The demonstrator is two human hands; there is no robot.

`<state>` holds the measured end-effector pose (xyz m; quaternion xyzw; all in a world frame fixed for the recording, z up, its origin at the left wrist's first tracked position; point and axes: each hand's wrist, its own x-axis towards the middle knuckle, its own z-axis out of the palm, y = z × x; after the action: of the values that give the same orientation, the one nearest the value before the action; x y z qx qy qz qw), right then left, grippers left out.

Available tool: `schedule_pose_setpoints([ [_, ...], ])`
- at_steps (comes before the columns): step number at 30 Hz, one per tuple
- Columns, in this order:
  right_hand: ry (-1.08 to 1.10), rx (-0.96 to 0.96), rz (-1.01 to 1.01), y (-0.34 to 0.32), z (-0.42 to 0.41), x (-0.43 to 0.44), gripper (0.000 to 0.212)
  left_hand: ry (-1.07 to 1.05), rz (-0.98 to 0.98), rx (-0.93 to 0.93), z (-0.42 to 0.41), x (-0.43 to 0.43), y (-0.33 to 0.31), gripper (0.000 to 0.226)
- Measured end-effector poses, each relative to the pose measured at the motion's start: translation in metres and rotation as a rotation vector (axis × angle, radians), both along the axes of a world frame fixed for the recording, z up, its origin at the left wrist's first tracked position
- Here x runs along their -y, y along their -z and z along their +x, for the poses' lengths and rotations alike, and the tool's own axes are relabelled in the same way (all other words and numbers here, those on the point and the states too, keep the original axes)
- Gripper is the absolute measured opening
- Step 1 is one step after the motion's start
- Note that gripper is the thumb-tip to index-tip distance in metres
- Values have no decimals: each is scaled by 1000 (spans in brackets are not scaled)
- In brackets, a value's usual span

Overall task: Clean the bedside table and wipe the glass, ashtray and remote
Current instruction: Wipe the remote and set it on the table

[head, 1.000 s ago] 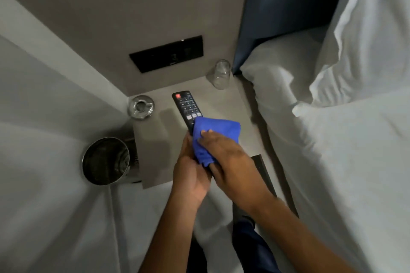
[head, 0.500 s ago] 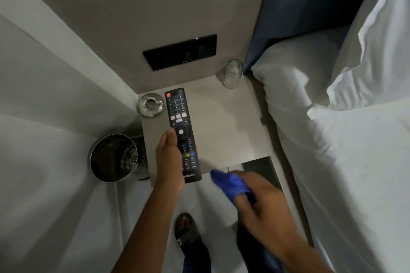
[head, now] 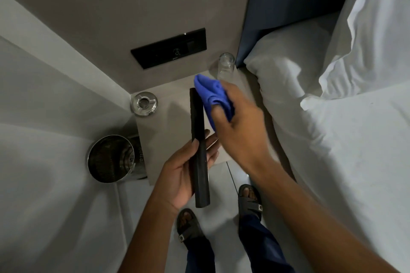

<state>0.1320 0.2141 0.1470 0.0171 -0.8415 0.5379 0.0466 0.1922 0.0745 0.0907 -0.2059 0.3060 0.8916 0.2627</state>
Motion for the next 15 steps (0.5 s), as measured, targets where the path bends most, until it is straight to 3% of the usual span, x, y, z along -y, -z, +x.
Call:
schedule_pose_setpoints([
  [5, -254, 122, -4, 9, 26, 11, 35, -159, 12, 6, 0, 1, 1, 34],
  [9, -244, 204, -50, 25, 61, 10, 35, -236, -62, 73, -7, 5, 12, 29],
  [12, -180, 311, -107, 40, 78, 0, 32, -211, -226, 116, -14, 8, 27, 18],
  [15, -124, 473, -153, 54, 88, -8, 23, -139, -510, 126, -24, 4, 48, 4],
])
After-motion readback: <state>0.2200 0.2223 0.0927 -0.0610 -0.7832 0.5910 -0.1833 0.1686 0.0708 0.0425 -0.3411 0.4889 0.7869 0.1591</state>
